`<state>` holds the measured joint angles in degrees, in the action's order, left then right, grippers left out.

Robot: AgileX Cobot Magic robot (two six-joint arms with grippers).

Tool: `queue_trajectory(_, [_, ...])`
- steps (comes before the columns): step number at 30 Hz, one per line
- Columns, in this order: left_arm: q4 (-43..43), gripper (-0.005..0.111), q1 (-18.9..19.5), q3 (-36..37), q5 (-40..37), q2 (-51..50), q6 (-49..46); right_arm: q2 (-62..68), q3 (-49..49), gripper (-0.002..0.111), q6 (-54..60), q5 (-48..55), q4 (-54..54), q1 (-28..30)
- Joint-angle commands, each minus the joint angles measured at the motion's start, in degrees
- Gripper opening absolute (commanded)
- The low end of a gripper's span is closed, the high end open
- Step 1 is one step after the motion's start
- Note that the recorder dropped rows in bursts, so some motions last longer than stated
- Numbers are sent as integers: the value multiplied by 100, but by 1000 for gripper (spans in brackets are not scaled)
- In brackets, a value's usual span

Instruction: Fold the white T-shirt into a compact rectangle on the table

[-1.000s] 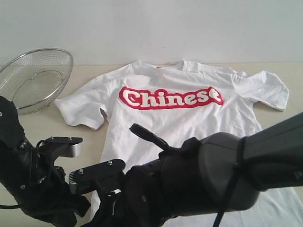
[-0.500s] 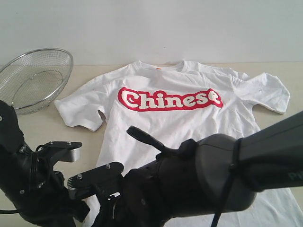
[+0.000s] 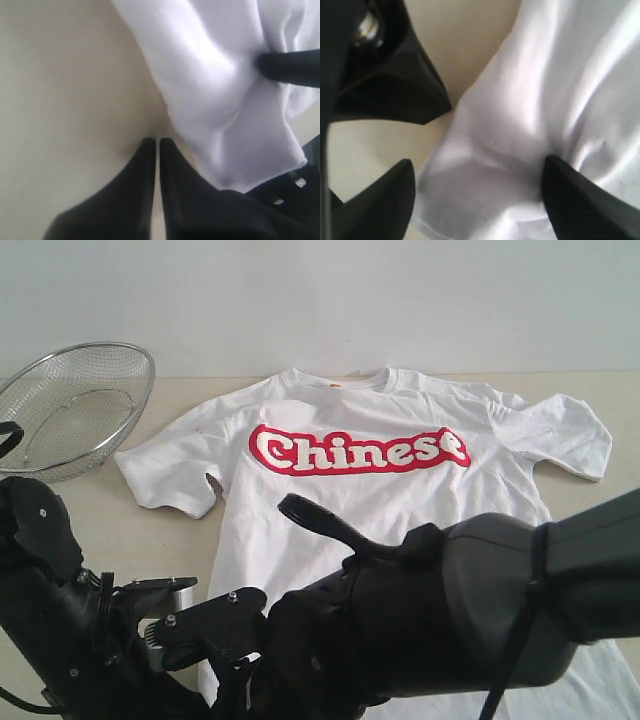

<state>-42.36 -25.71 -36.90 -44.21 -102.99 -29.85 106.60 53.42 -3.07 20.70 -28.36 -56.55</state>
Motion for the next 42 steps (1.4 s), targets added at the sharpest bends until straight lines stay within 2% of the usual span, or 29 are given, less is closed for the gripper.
queue_trajectory(1, [-798,4,-81,34,256,-137,-652,-21,-12,66,-19,-160,21,5])
queue_trajectory(8, [-923,4,-81,34,384,-151,-869,-58,-12,66,14,-196,44,5])
queue_trajectory(15, [-1096,4,-81,20,386,-151,-1068,-124,-12,66,3,265,381,5])
queue_trajectory(21, [-772,4,-81,20,334,-106,-980,-124,-12,65,42,382,404,5])
queue_trajectory(23, [-356,4,-58,20,380,-37,-643,-124,-12,60,42,447,484,5])
queue_trajectory(27, [1083,4,-57,20,453,141,704,-124,-12,41,42,629,684,5])
queue_trajectory(30, [1846,4,-57,20,498,291,1527,-124,-12,39,31,656,779,5])
queue_trajectory(34, [1979,4,-57,20,535,495,1657,-124,-12,31,21,666,953,5])
queue_trajectory(38, [1979,4,-57,20,524,566,1657,-124,-12,1,21,656,1100,5])
queue_trajectory(42, [1979,4,-57,20,524,566,1657,-124,-12,0,8,632,1114,5])
